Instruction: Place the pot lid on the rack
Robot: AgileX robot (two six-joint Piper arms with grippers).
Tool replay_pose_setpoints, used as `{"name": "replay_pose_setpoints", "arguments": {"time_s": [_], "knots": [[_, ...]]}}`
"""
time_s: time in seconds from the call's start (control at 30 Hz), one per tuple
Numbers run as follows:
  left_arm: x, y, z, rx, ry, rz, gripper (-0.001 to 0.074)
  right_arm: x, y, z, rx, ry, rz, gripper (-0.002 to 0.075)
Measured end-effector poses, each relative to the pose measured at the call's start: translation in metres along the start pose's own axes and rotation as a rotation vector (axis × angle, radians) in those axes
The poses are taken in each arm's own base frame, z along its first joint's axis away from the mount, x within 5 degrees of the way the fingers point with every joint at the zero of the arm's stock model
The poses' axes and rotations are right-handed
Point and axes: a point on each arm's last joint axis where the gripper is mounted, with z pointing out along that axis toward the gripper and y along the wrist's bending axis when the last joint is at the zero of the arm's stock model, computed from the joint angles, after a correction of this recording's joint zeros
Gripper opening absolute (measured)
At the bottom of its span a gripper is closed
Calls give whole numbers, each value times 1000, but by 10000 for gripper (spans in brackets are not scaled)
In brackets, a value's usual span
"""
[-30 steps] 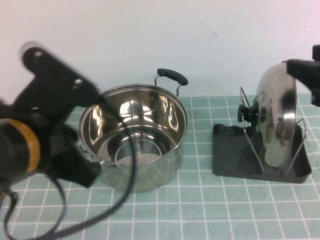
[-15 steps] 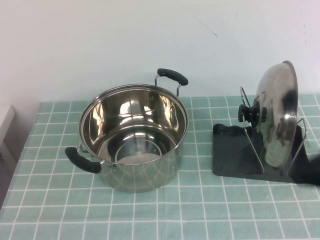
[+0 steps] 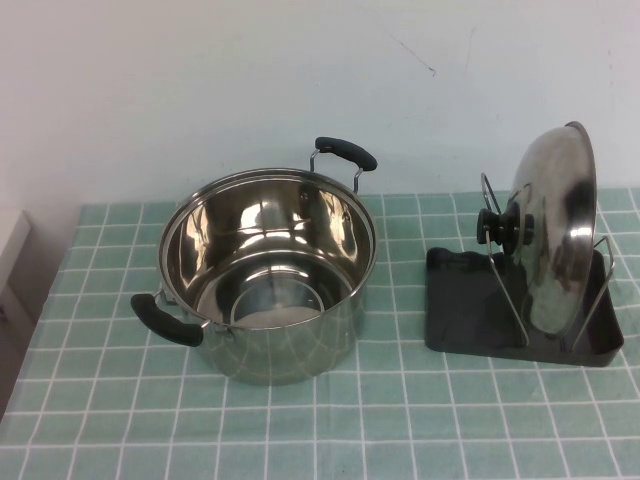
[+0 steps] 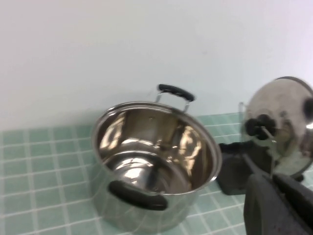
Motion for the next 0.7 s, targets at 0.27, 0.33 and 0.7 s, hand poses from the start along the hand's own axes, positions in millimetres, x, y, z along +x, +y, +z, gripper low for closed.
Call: {"name": "replay_pose_setpoints", "arguments": {"time_s": [0.27,0.33,0.7], "knots": [[51,-3,28,141,24,42,-2,45,40,1,56,-272,80,1],[61,-4,34,161,38,56,-2,57,48,6,70,-324,105,1],[81,-2,46,172,71,73,-2,93,67,31,104,-372,140,1]]}}
